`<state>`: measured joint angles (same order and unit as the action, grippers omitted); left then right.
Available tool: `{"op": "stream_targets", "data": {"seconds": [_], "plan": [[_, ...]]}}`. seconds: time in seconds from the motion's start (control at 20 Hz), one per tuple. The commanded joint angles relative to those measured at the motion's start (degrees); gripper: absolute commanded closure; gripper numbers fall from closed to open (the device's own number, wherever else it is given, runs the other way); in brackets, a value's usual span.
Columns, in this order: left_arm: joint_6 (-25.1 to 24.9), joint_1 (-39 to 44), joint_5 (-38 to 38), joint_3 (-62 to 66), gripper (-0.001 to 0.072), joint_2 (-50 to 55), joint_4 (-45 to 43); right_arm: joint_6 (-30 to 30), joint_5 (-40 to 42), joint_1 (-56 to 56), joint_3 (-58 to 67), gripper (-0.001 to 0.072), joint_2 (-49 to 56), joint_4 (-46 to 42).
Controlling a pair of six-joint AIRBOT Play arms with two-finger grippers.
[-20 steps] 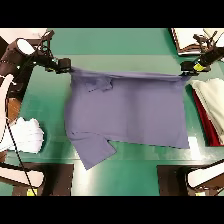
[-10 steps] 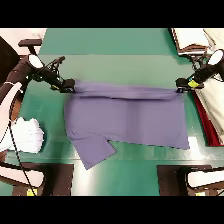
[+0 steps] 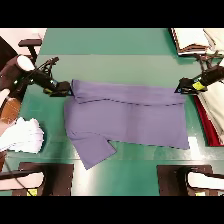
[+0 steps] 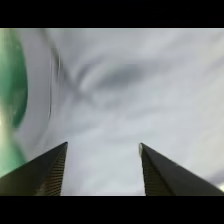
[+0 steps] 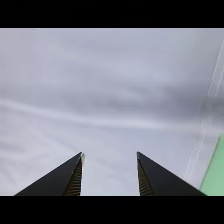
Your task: Fold the shirts.
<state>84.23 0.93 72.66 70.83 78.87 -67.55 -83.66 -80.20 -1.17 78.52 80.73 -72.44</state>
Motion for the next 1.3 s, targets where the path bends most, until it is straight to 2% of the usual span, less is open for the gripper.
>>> {"op": "stream_targets", "data": {"seconds": [0.0, 0.15, 0.3, 0.45, 0.65, 0.8, 0.85, 0.9, 1.1, 1.25], "plan": [[2.47, -0.02, 1.33, -14.97, 0.0183, -13.09, -2.34, 0.35, -0.04, 0.52, -8.04, 0.0324, -9.62, 0.94], [5.16, -0.02, 1.68, -30.95, 0.0183, -23.80, -1.68, 0.35, 3.30, 0.52, -14.27, 0.0324, -16.26, 0.94], [6.05, -0.02, 0.98, -42.25, 0.0184, -30.25, 5.14, 0.35, 5.77, 0.52, -17.77, 0.0324, -20.04, 0.98], [5.75, -0.02, -2.95, -48.19, 0.0183, -31.08, 12.07, 0.35, 5.11, 0.52, -17.88, 0.0324, -20.59, 0.96], [2.69, 0.70, -10.36, -50.95, 0.0186, -31.08, 18.58, 0.35, 5.03, 0.31, -17.88, 0.0324, -20.59, 1.03], [2.73, 5.33, -13.18, -50.95, 0.0515, -31.08, 18.73, 0.35, 4.46, 0.31, -17.88, 0.0324, -20.59, 0.98], [2.71, 6.58, -13.51, -50.93, 0.0667, -31.08, 18.73, 0.35, 3.67, 0.31, -17.88, 0.0324, -20.59, 0.94], [2.40, 6.71, -13.27, -50.93, 0.0687, -31.08, 18.78, 0.35, 2.47, 0.52, -17.88, 0.0324, -20.59, 0.66], [2.23, 6.71, -9.51, -47.74, 0.0687, -31.08, 16.37, 0.39, -6.69, 8.24, -20.11, 0.0324, -21.35, 0.17], [1.14, 6.71, -9.22, -44.96, 0.0688, -31.08, 15.85, 0.35, -6.95, 19.15, -30.38, 0.0307, -25.11, -4.15]]}}
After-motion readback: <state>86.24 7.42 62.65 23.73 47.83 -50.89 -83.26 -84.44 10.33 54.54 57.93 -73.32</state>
